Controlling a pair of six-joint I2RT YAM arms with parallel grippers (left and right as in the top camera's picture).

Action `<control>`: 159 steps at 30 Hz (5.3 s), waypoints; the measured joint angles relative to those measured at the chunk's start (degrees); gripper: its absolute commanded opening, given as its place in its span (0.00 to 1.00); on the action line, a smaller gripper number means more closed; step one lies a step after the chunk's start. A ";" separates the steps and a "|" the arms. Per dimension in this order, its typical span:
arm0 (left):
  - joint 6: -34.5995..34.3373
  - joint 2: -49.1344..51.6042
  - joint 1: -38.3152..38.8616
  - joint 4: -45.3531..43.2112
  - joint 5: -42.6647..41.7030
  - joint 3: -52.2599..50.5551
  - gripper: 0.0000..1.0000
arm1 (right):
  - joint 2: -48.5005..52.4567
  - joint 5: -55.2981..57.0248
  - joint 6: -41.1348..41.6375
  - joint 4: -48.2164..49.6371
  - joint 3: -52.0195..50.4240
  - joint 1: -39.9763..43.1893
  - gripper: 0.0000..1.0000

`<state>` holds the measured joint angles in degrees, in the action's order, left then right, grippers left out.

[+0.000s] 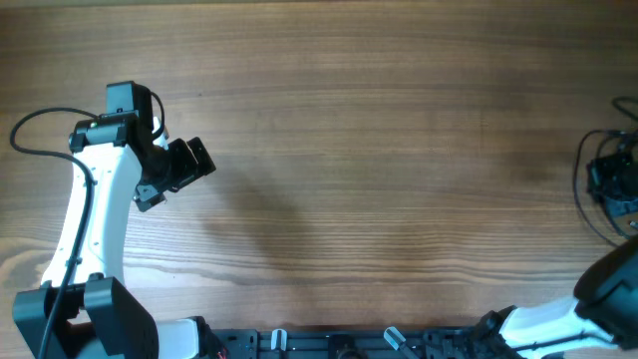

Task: Untangle cables

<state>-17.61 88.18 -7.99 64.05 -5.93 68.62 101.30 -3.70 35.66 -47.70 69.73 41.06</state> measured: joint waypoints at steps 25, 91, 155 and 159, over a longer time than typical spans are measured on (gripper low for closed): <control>0.00 0.00 0.00 0.42 0.00 0.00 1.00 | 13.03 18.91 -3.58 18.69 0.83 2.08 0.04; 2.34 0.00 0.00 2.56 -2.97 0.00 1.00 | -81.33 -44.70 -46.42 4.48 6.86 -19.82 1.00; 3.19 0.00 0.00 2.34 -4.63 -0.04 1.00 | -100.39 -16.11 -17.38 52.81 -69.40 -31.91 1.00; 3.19 0.00 0.00 2.32 -4.66 -0.04 1.00 | -100.39 -14.21 -17.38 48.74 -69.37 -31.91 1.00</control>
<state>-14.41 88.18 -7.99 66.37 -10.59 68.58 0.91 -17.91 18.28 1.04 0.36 9.15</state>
